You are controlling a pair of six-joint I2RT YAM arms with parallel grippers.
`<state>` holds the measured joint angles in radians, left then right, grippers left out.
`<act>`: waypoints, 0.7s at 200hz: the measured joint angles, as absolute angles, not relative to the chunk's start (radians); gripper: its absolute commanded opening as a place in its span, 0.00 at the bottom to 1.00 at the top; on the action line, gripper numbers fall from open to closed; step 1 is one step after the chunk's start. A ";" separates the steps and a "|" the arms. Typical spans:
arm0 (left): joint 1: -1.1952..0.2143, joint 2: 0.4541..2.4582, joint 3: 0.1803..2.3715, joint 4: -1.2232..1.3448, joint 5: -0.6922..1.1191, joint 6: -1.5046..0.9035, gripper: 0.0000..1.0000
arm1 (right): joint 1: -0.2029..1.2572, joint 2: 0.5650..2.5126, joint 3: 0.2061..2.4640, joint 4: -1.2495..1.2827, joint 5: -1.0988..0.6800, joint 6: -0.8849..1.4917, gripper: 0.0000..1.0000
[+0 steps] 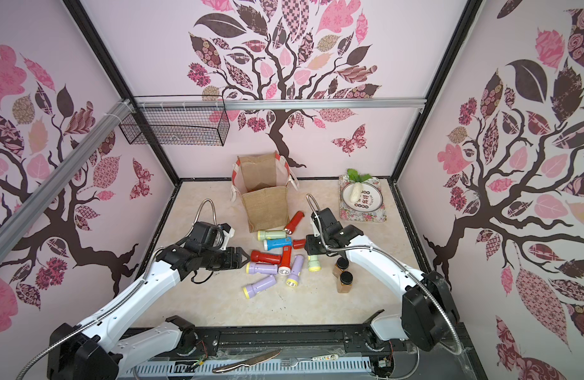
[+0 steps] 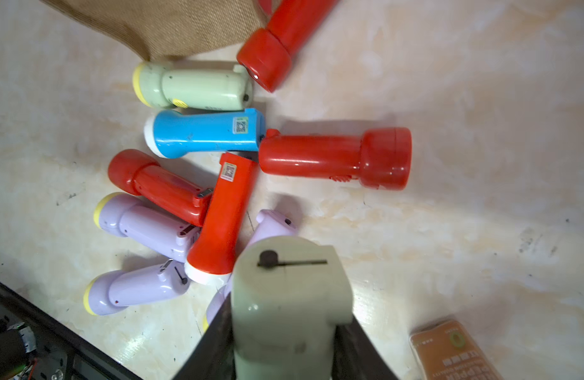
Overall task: Put the flashlights into the tote bags
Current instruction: Pick up the flashlight from the center of the board.
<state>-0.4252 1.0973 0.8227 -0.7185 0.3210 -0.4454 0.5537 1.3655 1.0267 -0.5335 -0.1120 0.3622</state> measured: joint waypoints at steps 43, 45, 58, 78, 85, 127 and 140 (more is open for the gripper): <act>-0.425 1.118 0.823 -0.697 0.323 -0.448 0.76 | 0.554 1.365 1.174 -0.498 -0.120 0.299 0.00; -0.425 1.118 0.823 -0.697 0.323 -0.448 0.76 | 0.554 1.365 1.182 -0.495 -0.120 0.296 0.00; -0.425 1.124 0.825 -0.700 0.323 -0.448 0.76 | 0.554 1.368 1.249 -0.491 -0.124 0.279 0.00; -0.425 1.131 0.825 -0.706 0.323 -0.448 0.76 | 0.554 1.386 1.371 -0.482 -0.129 0.254 0.00; -0.425 1.132 0.825 -0.709 0.321 -0.449 0.76 | 0.554 1.402 1.419 -0.478 -0.129 0.247 0.00; -0.425 1.147 0.852 -0.743 0.315 -0.449 0.76 | 0.554 1.531 1.620 -0.445 -0.131 0.224 0.00; -0.425 1.147 0.857 -0.751 0.315 -0.449 0.76 | 0.554 1.594 1.690 -0.439 -0.135 0.220 0.00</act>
<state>-0.4252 1.1473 0.8570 -0.7513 0.3145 -0.4488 0.5537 1.5936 1.6901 -0.4393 -0.1349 0.2199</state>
